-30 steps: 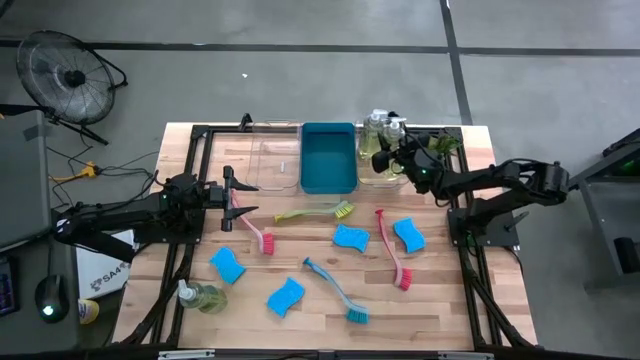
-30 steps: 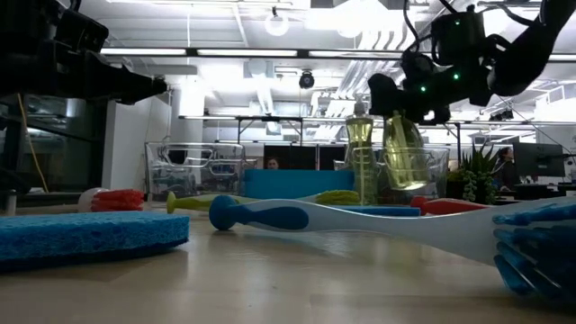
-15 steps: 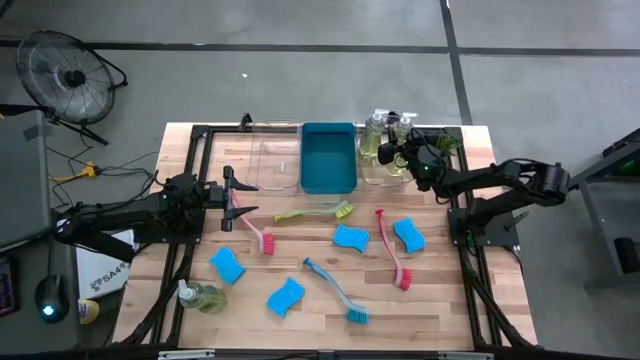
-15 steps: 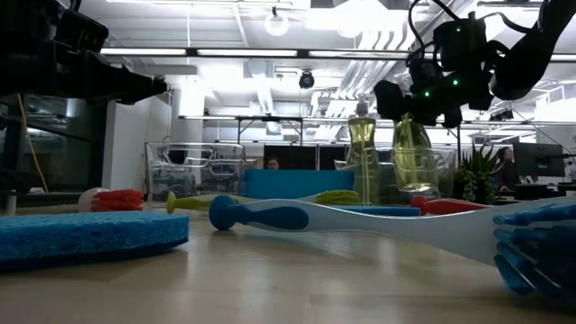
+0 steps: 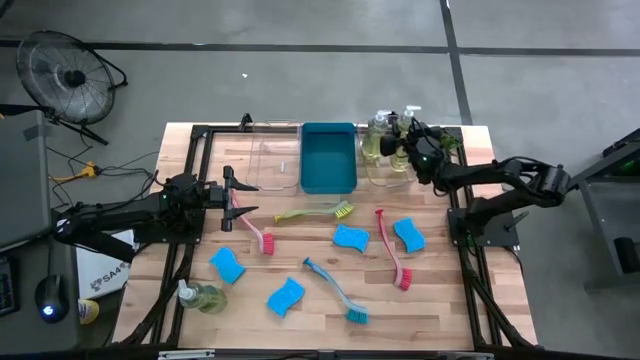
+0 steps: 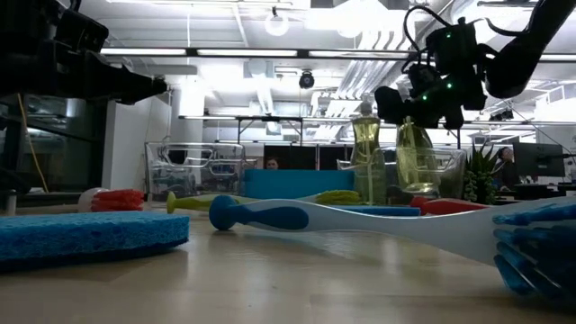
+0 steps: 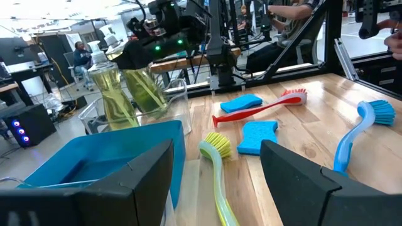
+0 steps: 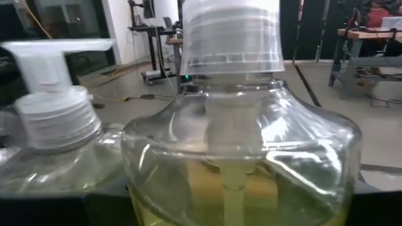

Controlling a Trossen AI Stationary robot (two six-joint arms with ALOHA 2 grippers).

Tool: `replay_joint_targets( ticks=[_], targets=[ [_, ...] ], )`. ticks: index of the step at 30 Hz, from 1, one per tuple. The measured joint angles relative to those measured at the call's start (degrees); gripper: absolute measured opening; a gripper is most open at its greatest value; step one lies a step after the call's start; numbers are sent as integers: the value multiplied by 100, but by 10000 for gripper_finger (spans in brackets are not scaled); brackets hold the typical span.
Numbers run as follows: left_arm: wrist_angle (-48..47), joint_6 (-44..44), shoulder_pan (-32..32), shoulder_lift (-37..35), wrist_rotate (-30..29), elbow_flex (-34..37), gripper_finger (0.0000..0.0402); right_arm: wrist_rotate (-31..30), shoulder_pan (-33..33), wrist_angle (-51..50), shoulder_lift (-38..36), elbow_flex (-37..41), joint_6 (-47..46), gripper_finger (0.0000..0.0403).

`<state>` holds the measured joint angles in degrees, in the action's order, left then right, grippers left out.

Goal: Pick & Place Kitchen Sink Supplies
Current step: Put the green dish soap into the right transparent bin

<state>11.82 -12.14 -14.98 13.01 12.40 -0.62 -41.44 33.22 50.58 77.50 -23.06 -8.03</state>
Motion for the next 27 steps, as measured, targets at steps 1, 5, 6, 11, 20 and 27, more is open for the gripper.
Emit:
replay_joint_targets(
  ticks=[1,5,6,11,20,27],
  targets=[
    [1,0,0,-1,0,0,234,-1,27,-17,67,-48,2,220],
    [-1,0,0,-1,0,0,234,1,109,41,493,-308,4,220],
    [0,0,0,-1,-1,0,234,-2,131,83,617,-376,2,220],
    [0,0,0,0,-1,0,234,-2,183,401,1212,-705,17,220],
    [0,0,0,-1,0,0,234,-21,143,752,1654,-755,54,220],
    [0,0,0,-1,-2,0,234,-21,12,757,1654,-755,301,220]
  ],
)
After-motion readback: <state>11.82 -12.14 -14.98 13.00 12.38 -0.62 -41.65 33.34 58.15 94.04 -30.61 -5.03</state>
